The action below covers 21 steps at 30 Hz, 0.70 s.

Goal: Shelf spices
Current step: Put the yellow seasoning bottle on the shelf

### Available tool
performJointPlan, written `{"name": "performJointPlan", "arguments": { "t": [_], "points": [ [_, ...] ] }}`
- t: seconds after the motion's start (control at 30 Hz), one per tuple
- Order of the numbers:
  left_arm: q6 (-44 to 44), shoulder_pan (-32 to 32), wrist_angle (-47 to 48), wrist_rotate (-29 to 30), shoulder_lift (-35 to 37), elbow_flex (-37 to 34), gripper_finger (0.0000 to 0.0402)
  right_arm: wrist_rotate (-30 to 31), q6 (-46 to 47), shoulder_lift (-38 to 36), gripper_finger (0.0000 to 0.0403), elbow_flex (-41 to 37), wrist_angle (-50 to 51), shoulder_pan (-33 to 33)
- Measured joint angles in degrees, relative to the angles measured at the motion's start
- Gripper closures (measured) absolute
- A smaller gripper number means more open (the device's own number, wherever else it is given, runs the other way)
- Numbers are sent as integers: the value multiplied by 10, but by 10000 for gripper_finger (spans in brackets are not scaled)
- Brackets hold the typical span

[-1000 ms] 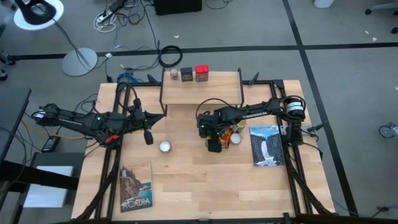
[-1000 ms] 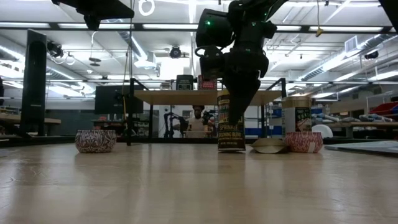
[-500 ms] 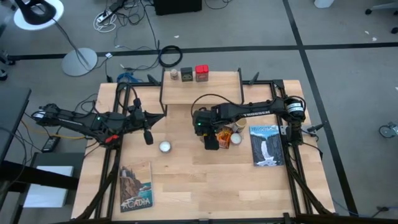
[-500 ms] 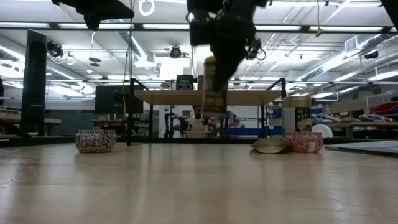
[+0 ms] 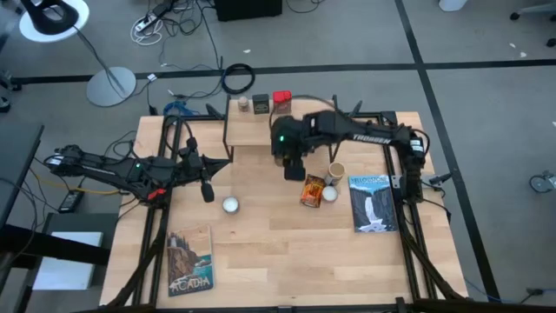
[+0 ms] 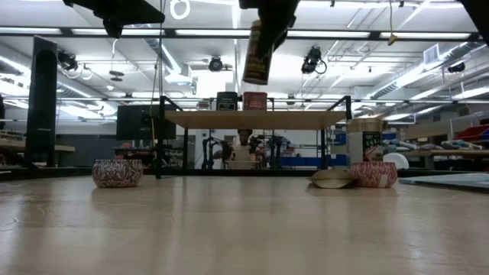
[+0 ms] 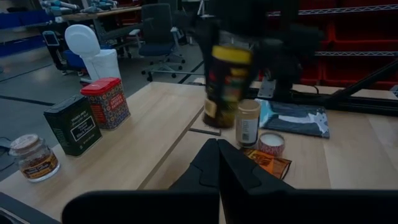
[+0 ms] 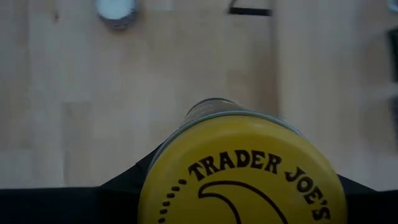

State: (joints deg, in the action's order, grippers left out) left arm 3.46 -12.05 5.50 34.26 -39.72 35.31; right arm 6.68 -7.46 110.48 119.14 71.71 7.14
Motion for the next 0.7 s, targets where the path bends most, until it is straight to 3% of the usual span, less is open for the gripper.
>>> {"name": "performJointPlan", "arguments": {
  "t": [0.27,0.7],
  "points": [
    [0,0,0,0,0,0,401,-2,-41,0,195,50,53,85],
    [2,0,0,0,0,0,401,-39,-115,0,192,54,48,225]
  ]
}}
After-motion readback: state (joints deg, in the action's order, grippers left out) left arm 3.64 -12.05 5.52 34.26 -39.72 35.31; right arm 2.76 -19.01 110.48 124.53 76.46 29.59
